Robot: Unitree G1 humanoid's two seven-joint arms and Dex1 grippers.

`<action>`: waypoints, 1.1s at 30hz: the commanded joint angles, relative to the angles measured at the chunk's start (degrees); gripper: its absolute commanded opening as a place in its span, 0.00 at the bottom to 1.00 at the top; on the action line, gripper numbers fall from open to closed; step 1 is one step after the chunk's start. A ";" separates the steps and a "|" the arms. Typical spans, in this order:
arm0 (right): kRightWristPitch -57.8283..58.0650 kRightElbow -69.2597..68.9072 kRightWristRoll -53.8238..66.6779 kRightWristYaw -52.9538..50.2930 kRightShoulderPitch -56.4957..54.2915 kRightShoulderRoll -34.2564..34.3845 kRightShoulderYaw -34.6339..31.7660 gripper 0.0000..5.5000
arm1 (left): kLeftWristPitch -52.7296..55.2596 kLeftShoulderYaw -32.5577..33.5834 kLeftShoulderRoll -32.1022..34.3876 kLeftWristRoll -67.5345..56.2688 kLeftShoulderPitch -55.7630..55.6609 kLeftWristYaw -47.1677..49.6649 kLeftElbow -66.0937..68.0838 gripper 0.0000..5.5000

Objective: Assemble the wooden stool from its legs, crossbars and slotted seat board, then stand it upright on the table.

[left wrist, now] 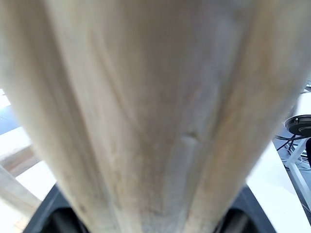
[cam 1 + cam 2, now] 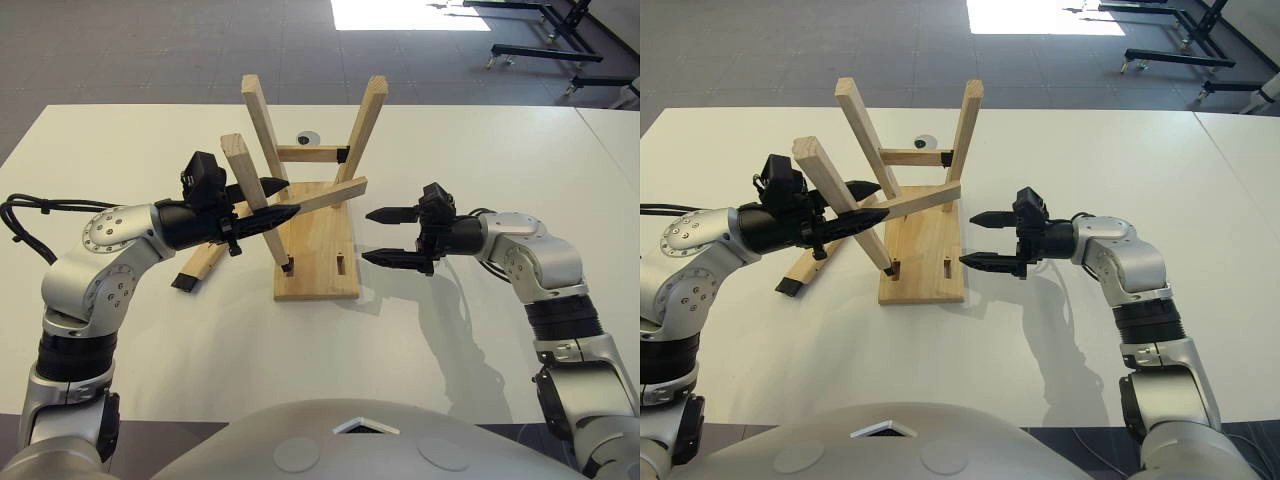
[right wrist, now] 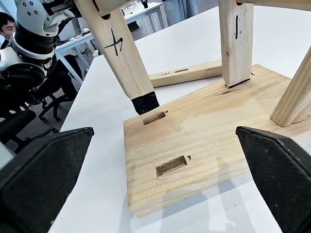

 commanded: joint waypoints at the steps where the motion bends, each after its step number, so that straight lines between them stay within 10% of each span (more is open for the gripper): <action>1: 0.86 -0.69 0.22 0.16 -0.30 -0.75 -0.19 0.98 | -1.38 -0.44 0.33 1.20 0.73 -0.98 1.23 0.37; 22: 1.94 -3.54 1.24 -3.01 2.87 0.77 -1.12 0.98 | 5.80 4.74 -0.91 -0.75 -4.30 12.36 -1.36 0.37; 33: 1.69 -5.40 2.08 -5.24 5.39 1.35 -1.85 0.98 | -1.37 6.96 1.17 -3.74 4.56 0.91 -3.23 0.37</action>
